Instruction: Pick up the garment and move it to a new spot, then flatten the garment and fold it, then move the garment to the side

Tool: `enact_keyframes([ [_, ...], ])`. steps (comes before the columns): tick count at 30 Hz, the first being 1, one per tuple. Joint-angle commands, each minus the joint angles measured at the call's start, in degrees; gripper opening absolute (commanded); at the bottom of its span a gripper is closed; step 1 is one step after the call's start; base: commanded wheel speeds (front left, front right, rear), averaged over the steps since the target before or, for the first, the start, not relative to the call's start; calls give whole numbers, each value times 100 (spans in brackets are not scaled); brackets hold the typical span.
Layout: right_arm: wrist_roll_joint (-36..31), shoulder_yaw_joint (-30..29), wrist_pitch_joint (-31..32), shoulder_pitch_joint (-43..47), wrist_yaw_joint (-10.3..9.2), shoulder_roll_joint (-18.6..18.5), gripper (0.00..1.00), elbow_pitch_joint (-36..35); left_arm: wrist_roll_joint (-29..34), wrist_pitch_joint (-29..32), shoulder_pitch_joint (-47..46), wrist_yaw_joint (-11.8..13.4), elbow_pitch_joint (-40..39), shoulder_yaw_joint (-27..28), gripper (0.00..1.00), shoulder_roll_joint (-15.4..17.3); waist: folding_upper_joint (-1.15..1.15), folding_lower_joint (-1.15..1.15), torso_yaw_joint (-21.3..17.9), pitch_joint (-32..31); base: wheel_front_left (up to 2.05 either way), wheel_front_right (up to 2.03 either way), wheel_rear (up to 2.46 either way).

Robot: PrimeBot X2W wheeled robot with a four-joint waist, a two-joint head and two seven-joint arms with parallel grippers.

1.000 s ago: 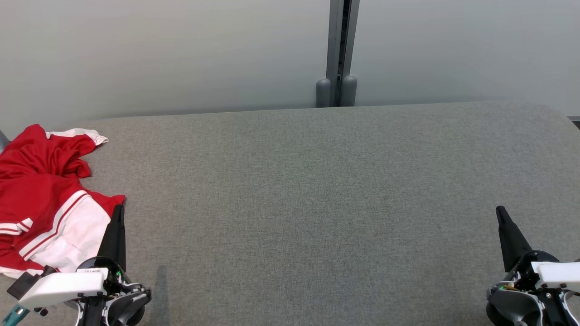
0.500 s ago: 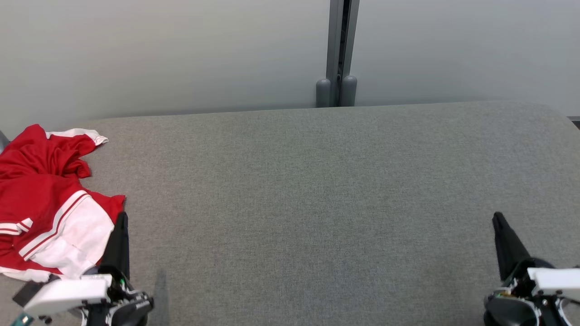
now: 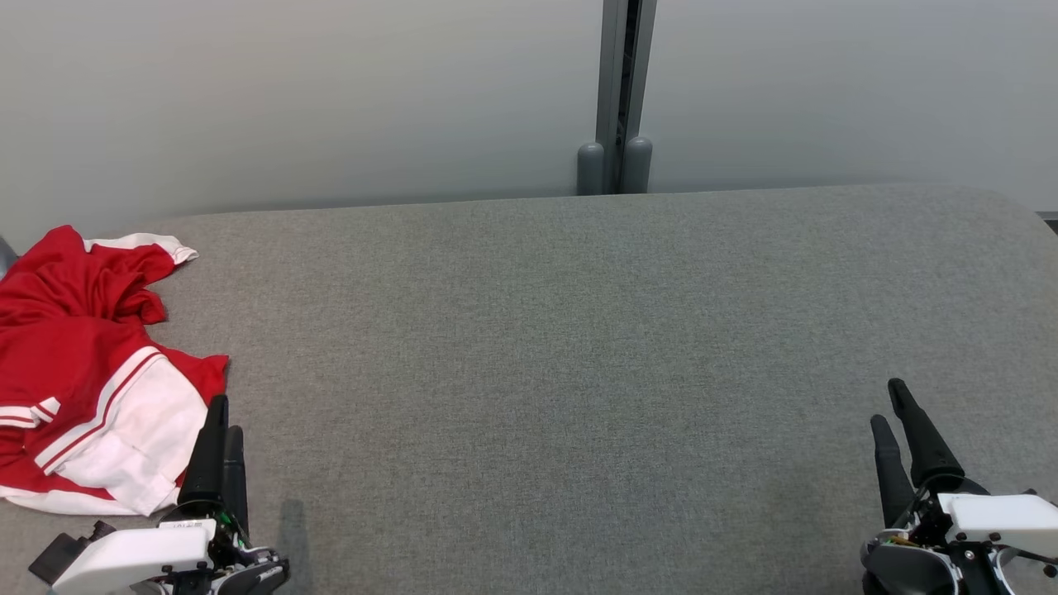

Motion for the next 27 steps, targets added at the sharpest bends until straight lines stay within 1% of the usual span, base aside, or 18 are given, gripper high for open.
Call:
enact_keyframes([
  [1, -44, 35, -76, -184, 3, -51, 100, -154, 123, -56, -178, -2, -161, -7, 100, 58, 0, 0, 0, 1, 0, 0, 0],
  [6, -302, 131, -211, -248, 4, -58, 100, -280, 429, -185, -189, -2, -272, -23, 100, 63, 0, 0, -4, 3, 0, 0, 0],
  [13, -954, 267, -378, -319, 5, -67, 100, -379, 1175, -352, -196, -3, -358, -26, 100, 71, 0, 0, -6, 9, 0, 0, 0],
  [14, -954, 267, -378, -319, 5, -67, 100, -379, 1175, -352, -196, -3, -358, -26, 100, 71, 0, 0, -6, 9, 0, 0, 0],
  [19, -1558, 393, -491, -355, 5, -73, 100, -408, 1895, -465, -200, 38, -424, -16, 100, 74, 0, 0, -6, 17, 0, 0, 0],
  [27, -2575, 473, -663, -397, 6, -81, 100, -462, 3069, -633, -168, 274, -584, -134, 100, 80, 0, 0, 7, 29, 0, 0, 0],
])
